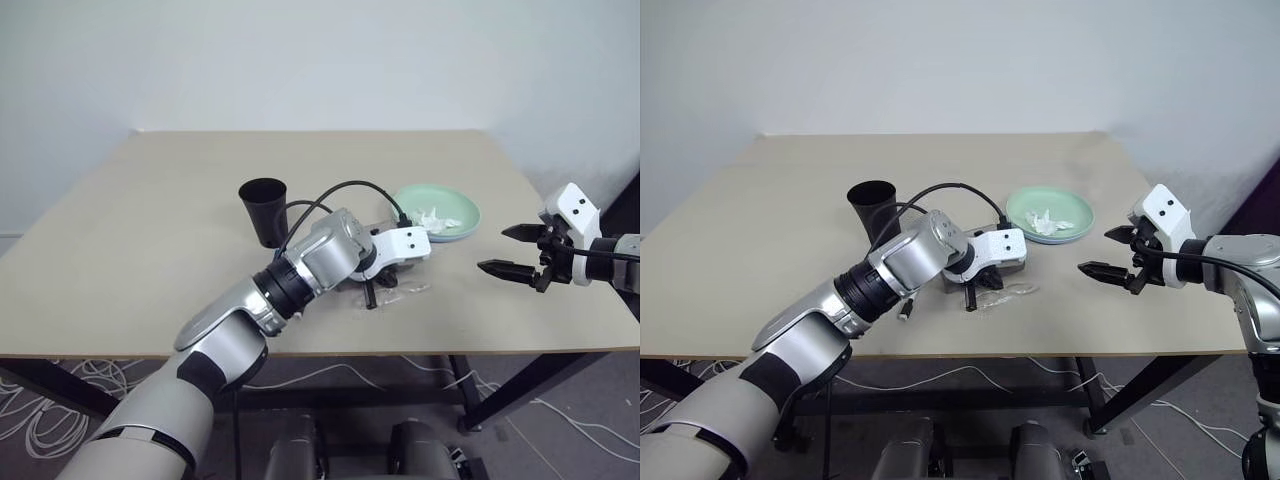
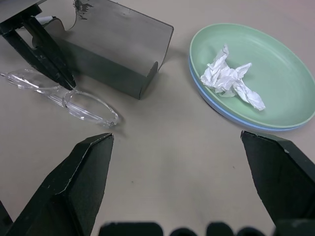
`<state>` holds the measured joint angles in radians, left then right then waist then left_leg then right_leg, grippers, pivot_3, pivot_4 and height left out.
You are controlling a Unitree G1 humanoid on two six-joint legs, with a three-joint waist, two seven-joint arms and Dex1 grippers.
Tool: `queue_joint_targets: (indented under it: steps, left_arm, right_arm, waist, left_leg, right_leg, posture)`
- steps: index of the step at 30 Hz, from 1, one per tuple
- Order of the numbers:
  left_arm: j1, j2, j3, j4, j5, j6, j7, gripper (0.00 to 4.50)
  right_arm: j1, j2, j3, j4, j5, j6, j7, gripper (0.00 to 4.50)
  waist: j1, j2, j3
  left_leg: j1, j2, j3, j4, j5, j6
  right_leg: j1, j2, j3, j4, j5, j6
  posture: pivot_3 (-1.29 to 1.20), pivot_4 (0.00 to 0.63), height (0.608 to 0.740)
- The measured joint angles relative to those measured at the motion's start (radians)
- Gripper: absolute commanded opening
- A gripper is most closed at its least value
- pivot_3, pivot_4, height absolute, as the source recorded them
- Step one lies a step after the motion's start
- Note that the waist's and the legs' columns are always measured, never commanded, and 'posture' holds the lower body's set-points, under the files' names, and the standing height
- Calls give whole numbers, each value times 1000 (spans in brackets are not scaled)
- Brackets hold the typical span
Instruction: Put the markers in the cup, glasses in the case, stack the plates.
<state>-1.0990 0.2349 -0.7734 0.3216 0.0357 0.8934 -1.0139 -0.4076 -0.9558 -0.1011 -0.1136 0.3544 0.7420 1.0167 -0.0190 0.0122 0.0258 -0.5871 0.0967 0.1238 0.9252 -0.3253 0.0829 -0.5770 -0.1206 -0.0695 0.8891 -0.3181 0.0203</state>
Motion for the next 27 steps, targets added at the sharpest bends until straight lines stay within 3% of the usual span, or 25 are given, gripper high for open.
queue_joint_targets:
  steps: [11,14,23,27]
  left_arm:
    - [4,2,1,0,22,-11,-12,11]
    - [4,3,16,4,19,-28,-31,555]
    - [-12,-32,91,33,7,-19,-20,3615]
    - [-13,-46,91,39,8,9,-11,3615]
  right_arm:
    - [0,0,3,0,0,-5,-10,4500]
    - [-1,0,8,0,0,-9,-11,4500]
    - [-12,7,29,3,0,-12,-11,4500]
    - [-12,11,40,5,0,-12,-11,4500]
  waist:
    - [0,0,0]
    - [0,0,0]
    - [0,0,0]
    - [0,0,0]
  left_leg:
    - [0,0,0,0,0,0]
    - [0,0,0,0,0,0]
    - [0,0,0,1,0,1]
    - [0,0,0,1,0,1]
  right_leg:
    - [0,0,0,0,0,0]
    - [0,0,0,0,0,0]
    - [1,0,0,0,0,0]
    - [1,0,0,0,0,0]
  posture:
    - [0,0,639]
    - [0,0,639]
    - [0,0,639]
    - [0,0,639]
